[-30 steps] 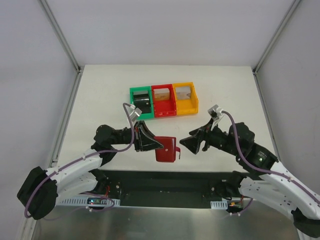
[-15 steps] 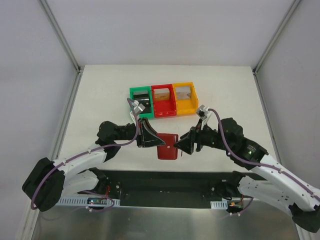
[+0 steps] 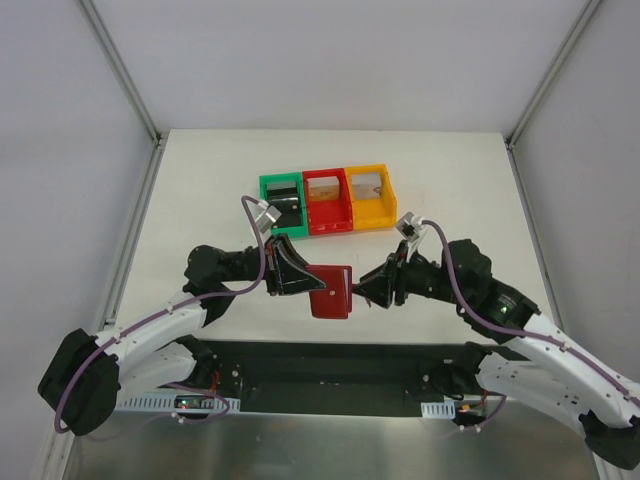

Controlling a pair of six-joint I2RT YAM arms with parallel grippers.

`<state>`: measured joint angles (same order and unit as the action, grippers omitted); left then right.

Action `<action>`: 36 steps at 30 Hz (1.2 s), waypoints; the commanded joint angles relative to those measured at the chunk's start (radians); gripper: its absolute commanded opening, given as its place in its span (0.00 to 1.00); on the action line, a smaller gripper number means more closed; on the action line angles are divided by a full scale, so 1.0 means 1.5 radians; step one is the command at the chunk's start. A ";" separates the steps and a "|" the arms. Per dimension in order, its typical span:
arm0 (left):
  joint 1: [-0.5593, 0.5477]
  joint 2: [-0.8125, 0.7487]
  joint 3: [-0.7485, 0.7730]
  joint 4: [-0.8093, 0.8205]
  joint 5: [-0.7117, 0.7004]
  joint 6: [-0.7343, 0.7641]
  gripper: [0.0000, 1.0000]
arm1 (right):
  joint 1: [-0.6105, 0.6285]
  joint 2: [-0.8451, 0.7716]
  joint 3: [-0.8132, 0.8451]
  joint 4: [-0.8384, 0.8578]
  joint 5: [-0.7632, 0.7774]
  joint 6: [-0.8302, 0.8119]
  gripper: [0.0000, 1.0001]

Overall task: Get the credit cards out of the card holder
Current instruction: Open the card holder at the center of the board.

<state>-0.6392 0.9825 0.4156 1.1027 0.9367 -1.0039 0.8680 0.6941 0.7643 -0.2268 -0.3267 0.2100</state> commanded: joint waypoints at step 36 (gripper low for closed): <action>0.008 -0.026 0.026 0.023 -0.025 -0.014 0.00 | -0.021 0.036 0.024 0.086 -0.077 0.048 0.54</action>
<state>-0.6392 0.9470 0.4206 1.0351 0.9062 -1.0004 0.8383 0.7383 0.7849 -0.1894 -0.4004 0.2573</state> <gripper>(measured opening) 0.170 0.541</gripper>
